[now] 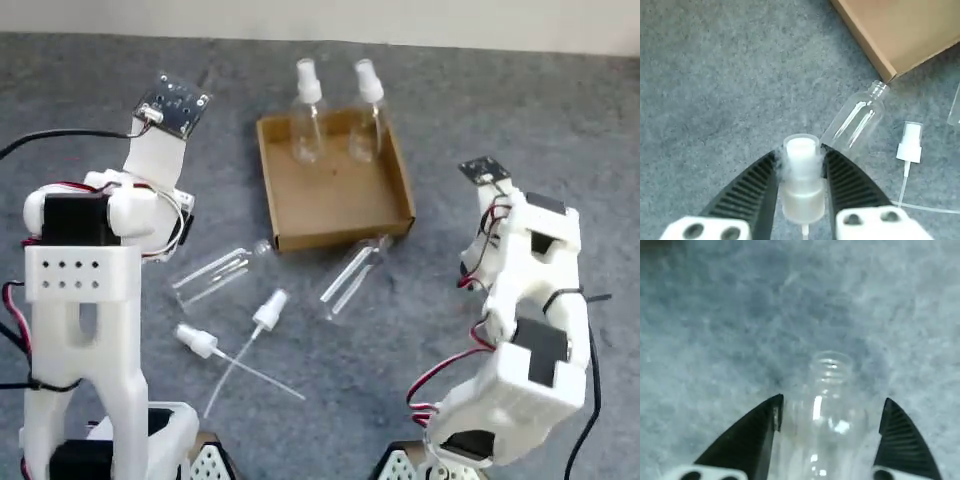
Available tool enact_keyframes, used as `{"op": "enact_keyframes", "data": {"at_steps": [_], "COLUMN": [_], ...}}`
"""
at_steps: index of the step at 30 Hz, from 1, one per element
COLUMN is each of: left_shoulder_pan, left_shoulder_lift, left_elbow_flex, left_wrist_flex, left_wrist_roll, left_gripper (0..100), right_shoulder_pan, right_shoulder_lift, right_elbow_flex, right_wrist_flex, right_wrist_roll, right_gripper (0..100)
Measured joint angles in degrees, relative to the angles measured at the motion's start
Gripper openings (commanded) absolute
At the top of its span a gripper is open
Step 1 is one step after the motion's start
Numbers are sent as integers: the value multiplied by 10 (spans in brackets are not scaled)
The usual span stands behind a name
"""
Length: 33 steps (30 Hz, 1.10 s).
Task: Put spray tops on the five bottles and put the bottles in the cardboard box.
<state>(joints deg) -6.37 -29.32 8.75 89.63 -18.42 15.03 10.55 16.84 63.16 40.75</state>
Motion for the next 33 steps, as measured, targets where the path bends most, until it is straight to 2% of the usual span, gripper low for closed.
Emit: {"op": "enact_keyframes", "data": {"at_steps": [6, 11, 14, 16, 20, 26, 29, 33], "left_shoulder_pan": [0, 0, 0, 0, 0, 1, 1, 1], "left_shoulder_lift": [0, 0, -14, -39, -109, -218, -260, -301], "left_elbow_flex": [0, 0, 0, 0, 0, 0, 0, 0], "left_wrist_flex": [0, 0, 0, 0, -1, -40, -76, -132], "left_wrist_roll": [0, 0, 13, 25, 62, 127, 169, 244], "left_gripper": [3, 3, 3, 3, 3, 3, 3, 3], "right_shoulder_pan": [1, 1, -4, -33, -136, -374, -497, -610], "right_shoulder_lift": [6, -16, -93, -165, -331, -549, -607, -622], "right_elbow_flex": [-3, -10, -10, -10, 43, 143, 184, 259], "right_wrist_flex": [1, 2, 4, 10, 18, 19, -11, -86], "right_wrist_roll": [-2, -32, -71, -101, -164, -241, -266, -301], "right_gripper": [9, 2, 2, 2, 2, 2, 2, 3]}}
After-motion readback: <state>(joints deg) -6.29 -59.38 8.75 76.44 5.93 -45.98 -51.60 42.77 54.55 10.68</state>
